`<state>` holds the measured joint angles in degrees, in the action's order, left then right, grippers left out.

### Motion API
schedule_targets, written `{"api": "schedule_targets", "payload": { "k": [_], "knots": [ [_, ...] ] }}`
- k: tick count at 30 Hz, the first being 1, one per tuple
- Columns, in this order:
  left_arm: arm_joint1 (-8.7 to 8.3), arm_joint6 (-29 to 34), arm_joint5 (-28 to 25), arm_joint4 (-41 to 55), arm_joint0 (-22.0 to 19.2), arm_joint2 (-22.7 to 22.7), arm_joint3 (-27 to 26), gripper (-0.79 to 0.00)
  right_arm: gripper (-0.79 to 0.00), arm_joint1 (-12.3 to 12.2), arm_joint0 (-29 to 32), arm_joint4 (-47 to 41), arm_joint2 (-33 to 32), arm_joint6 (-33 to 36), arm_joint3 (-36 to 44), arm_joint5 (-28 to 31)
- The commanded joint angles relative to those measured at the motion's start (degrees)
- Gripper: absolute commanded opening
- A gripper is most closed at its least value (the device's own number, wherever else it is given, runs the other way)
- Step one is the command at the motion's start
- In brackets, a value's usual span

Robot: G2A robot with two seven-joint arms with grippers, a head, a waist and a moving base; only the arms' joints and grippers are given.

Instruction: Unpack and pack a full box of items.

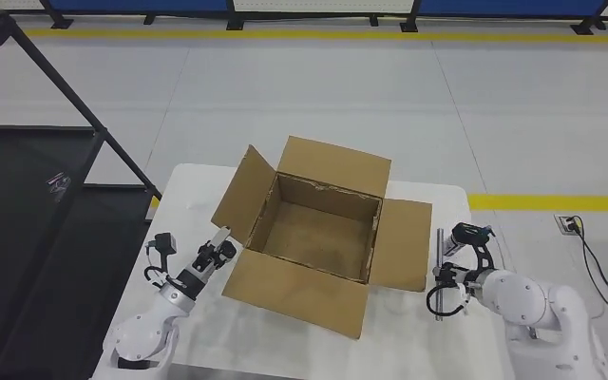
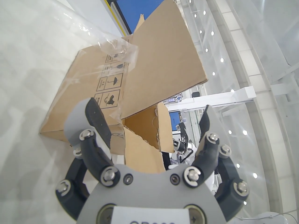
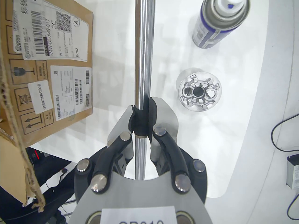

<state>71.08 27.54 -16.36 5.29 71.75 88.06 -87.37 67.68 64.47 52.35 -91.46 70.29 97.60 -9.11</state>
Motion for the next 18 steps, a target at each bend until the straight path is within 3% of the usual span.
{"api": "schedule_targets", "payload": {
  "k": [1, 11, 18],
  "knots": [
    [-0.04, -0.17, -0.03, -0.04, 0.01, 0.02, -0.03, 0.0, -0.785, -0.08, -0.26, 0.09, 0.61, -0.02, -1.38, 1.06],
    [-0.22, -0.46, 0.06, -0.2, -0.31, -0.41, -0.18, 0.0, -0.785, -0.1, -4.14, 0.21, 5.76, -1.77, -12.55, 5.98],
    [-0.45, -0.48, 0.01, -0.25, -0.19, -0.03, -0.42, 0.0, -0.785, -0.06, -7.16, 2.47, 8.53, -1.79, -17.49, 4.6]
  ]
}}
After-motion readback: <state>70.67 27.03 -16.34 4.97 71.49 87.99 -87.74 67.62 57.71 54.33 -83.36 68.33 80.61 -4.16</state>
